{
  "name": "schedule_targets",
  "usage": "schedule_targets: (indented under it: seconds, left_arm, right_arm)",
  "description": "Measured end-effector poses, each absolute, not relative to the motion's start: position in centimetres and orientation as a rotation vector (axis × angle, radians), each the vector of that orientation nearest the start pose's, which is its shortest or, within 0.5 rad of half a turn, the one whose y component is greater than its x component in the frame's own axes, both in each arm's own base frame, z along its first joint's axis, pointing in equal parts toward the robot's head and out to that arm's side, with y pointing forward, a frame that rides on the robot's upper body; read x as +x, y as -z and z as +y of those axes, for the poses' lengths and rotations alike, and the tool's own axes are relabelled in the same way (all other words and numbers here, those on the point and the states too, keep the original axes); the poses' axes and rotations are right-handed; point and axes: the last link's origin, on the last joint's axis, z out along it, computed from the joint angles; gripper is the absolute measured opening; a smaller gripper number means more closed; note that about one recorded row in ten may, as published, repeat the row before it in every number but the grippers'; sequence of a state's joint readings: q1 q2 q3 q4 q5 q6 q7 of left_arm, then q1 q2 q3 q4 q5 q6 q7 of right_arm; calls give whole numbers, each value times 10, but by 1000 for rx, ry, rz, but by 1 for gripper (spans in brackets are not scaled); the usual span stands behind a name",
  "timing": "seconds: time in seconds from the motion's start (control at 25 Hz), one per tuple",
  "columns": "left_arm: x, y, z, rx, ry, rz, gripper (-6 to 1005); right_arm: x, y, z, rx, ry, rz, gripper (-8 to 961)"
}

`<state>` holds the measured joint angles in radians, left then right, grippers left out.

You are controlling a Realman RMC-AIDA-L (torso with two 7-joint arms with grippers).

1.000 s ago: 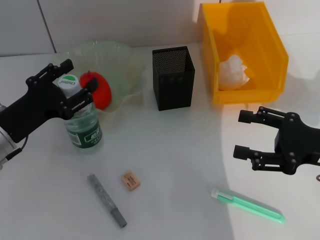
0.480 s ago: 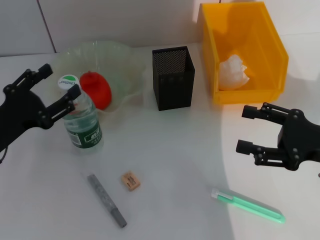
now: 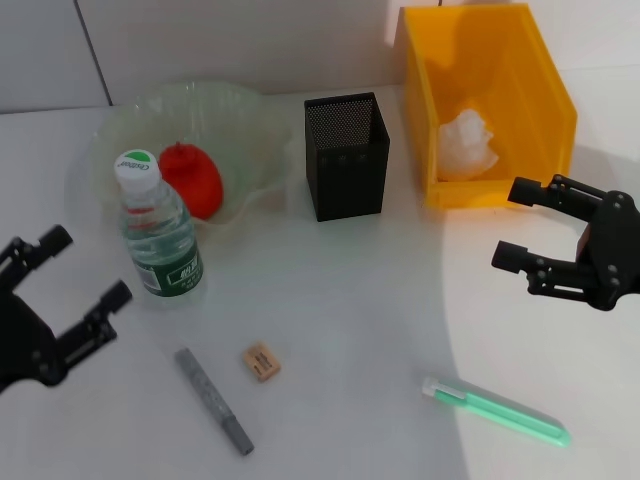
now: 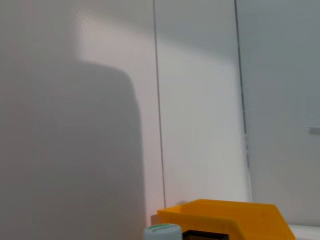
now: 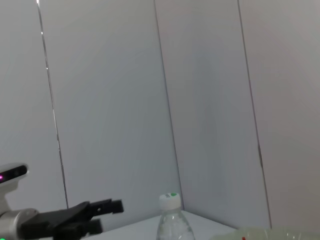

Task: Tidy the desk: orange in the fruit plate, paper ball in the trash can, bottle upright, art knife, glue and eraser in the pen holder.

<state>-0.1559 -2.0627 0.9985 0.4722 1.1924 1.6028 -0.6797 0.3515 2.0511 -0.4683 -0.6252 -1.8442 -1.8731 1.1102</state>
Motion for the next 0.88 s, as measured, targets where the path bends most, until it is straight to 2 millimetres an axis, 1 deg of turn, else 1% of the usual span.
schedule_targets:
  seconds: [0.04,0.08,0.12,0.16,0.2,0.24,0.28,0.4,0.48,0.52,0.6,0.64,0.68,0.8,0.84,0.88]
  left_arm:
    - [-315,-13,243,-2175,983,-249,808]
    - [-316,-8,227,-2216,977,-192,808]
    - [-316,-3,221,-2250,975,-179,807]
    - [-316,-3,221,-2250,975,-179,807]
    - [-316,4,215,-2298,975,-191,807]
    - [-316,6,215,-2312,976,-201,806]
    - [-316,6,215,-2312,976,-201,806]
    - [-315,10,214,-2331,980,-214,805]
    - [-313,13,218,-2339,988,-225,805]
    - [-312,14,219,-2343,990,-225,805]
    - [-311,15,221,-2351,990,-221,805]
    - [-311,15,222,-2355,990,-219,805]
    - [-311,15,223,-2358,988,-217,805]
    - [-310,16,225,-2362,983,-217,805]
    - [-310,18,227,-2365,973,-223,805]
    - [-310,18,227,-2365,973,-223,805]
  right_arm:
    - [292,-51,268,-2496,-1068,377,822]
    - [292,-51,268,-2496,-1068,377,822]
    - [291,-52,270,-2492,-1070,376,822]
    - [290,-53,271,-2484,-1074,381,822]
    - [290,-55,274,-2472,-1082,392,822]
    - [288,-61,278,-2459,-1103,456,822]
    - [288,-61,278,-2459,-1103,456,822]
    - [284,-78,288,-2480,-1099,595,822]
    - [277,-92,294,-2526,-1065,697,822]
    - [270,-100,296,-2561,-1031,739,822]
    - [256,-110,298,-2636,-928,791,822]
    - [241,-114,302,-2705,-762,842,822]
    - [241,-114,302,-2705,-762,842,822]
    - [220,-115,308,-2767,-481,901,821]
    - [207,-113,310,-2819,-288,923,821]
    - [207,-113,310,-2819,-288,923,821]
